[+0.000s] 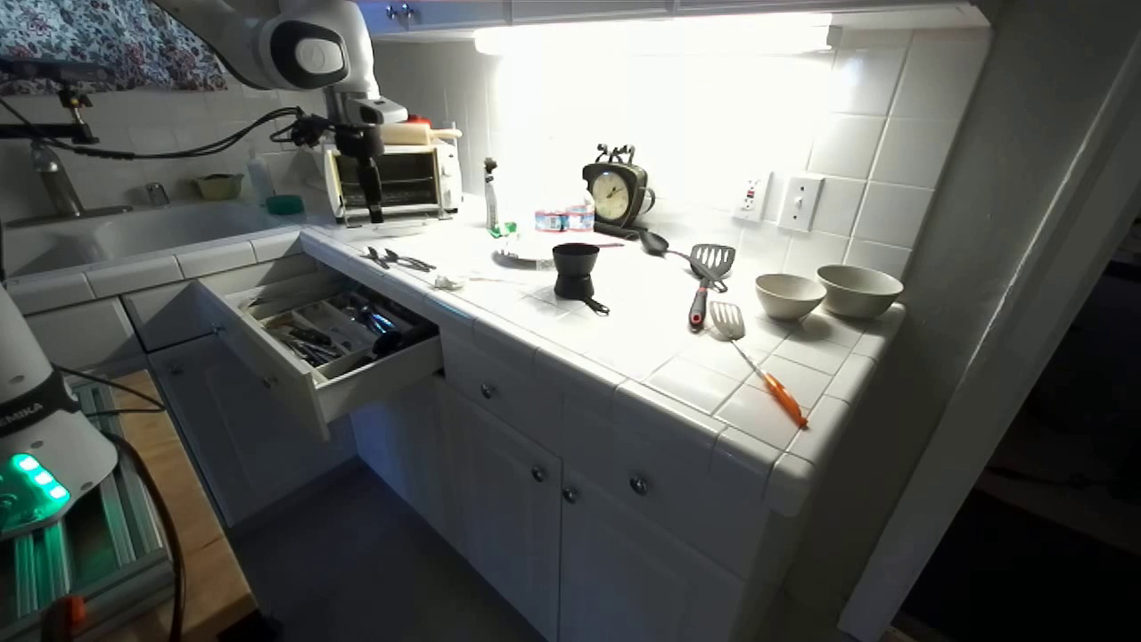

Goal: Separate the two spoons

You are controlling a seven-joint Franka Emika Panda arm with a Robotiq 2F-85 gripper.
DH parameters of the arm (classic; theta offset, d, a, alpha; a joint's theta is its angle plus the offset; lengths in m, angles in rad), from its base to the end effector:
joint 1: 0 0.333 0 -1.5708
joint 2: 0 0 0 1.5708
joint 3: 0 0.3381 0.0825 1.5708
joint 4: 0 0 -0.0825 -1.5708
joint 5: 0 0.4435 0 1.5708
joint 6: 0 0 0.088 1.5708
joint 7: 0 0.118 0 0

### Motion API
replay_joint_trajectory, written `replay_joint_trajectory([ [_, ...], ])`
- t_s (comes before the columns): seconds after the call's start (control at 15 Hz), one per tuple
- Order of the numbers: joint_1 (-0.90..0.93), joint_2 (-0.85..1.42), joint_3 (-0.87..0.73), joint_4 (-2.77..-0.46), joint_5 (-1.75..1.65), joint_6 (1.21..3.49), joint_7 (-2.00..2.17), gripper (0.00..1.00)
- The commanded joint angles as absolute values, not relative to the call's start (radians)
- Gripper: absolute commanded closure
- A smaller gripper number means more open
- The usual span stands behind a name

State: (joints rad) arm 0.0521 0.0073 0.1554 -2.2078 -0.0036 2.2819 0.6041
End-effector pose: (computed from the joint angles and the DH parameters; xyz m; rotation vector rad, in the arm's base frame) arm 0.5723 0.1203 0.3583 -3.0549 0.6103 -0.0968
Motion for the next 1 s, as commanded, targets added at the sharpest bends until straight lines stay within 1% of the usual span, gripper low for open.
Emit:
replay_joint_trajectory([
  [0.0,0.081,0.061,0.139,-2.189,-0.035,2.358,0.693,0.0],
  [0.47,0.119,0.175,0.134,-2.171,0.017,2.49,0.708,0.0],
  [0.93,0.138,0.279,0.116,-2.157,0.033,2.716,0.648,0.0],
])
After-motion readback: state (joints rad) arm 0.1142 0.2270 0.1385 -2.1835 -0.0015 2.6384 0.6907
